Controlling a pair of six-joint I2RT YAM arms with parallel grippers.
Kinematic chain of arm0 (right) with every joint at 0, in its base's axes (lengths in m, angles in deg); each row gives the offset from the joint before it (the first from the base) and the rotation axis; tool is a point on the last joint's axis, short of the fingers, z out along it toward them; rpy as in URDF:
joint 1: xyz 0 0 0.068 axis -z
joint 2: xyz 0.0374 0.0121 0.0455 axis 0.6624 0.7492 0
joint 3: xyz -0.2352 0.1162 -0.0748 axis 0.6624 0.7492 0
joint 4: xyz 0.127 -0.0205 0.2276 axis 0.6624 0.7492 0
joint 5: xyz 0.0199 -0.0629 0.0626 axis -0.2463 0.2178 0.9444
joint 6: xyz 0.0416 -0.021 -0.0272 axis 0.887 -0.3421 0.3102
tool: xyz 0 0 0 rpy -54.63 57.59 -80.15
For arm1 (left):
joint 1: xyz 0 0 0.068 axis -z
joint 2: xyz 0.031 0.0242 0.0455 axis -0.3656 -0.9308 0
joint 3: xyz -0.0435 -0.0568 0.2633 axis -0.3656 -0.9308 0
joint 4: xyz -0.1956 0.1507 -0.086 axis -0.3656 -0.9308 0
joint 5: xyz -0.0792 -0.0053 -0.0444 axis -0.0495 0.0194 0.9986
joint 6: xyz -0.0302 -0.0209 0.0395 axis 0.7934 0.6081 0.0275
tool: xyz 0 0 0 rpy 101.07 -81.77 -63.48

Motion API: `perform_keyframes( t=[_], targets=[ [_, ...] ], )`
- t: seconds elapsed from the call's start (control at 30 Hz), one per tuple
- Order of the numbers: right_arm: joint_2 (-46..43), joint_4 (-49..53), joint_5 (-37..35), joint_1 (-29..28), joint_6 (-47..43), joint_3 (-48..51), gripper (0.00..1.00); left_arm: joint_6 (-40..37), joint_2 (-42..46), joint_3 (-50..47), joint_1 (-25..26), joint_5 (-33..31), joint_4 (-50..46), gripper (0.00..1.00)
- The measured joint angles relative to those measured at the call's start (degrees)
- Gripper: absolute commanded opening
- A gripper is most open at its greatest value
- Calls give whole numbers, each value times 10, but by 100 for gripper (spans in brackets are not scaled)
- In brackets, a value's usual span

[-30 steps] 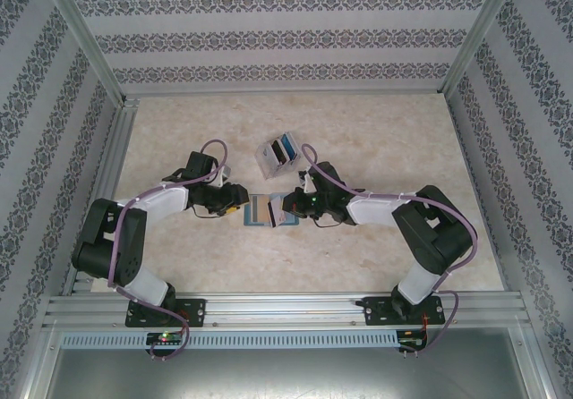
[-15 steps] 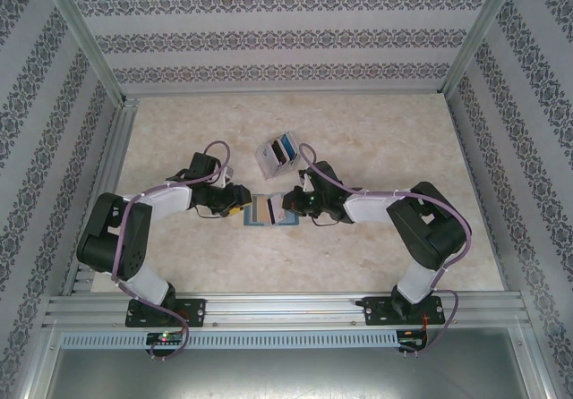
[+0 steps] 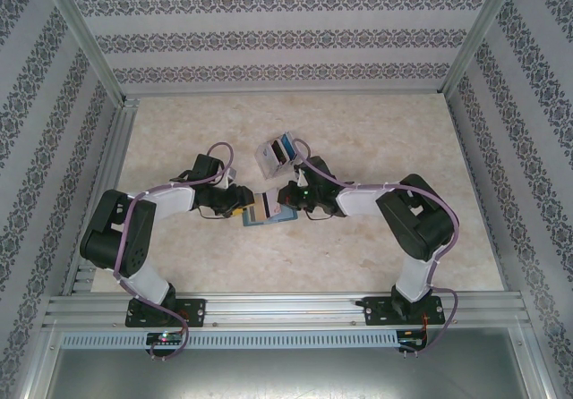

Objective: Put the credit cards into the card holder
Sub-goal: Insert the credit card into the card slot.

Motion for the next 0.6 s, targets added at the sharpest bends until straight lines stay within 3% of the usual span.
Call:
perform_keyframes(
  t=[0.6],
  targets=[
    [26,13,0,-16,-11,-16,0,2,-7,-10,0,0,12,44]
  ],
)
